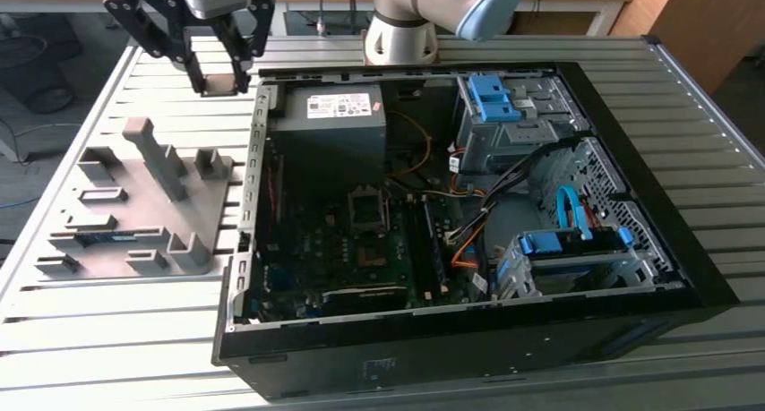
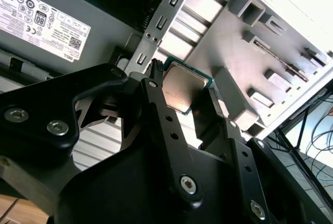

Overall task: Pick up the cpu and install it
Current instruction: 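Pick up the cpu and move it towards the insertion slot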

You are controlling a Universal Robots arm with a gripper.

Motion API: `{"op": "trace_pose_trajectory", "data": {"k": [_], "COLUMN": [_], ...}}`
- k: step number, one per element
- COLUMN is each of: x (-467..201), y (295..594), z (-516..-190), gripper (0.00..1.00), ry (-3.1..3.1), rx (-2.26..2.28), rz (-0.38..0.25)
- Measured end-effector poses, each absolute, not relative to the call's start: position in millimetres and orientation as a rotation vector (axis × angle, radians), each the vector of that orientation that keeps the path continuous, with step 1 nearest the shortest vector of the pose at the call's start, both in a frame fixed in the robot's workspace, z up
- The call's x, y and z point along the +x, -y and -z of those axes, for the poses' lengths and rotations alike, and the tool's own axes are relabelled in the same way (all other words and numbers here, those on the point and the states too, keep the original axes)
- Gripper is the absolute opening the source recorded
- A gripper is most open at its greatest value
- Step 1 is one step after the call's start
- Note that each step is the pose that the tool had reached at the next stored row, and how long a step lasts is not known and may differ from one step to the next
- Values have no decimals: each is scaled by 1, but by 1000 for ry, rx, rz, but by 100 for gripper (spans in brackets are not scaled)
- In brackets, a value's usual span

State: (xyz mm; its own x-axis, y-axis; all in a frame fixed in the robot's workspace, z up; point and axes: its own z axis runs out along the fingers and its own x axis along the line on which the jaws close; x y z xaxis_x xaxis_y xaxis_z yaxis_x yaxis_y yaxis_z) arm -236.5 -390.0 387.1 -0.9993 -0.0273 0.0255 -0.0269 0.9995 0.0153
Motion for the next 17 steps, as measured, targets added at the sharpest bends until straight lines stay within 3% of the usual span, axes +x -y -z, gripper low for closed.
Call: {"op": "trace_pose_trajectory", "data": {"k": [17], "x": [-205], "y": [390], "z": [-387], "gripper": [47], "ry": [3115], "rx": [42], "rz": [23]}}
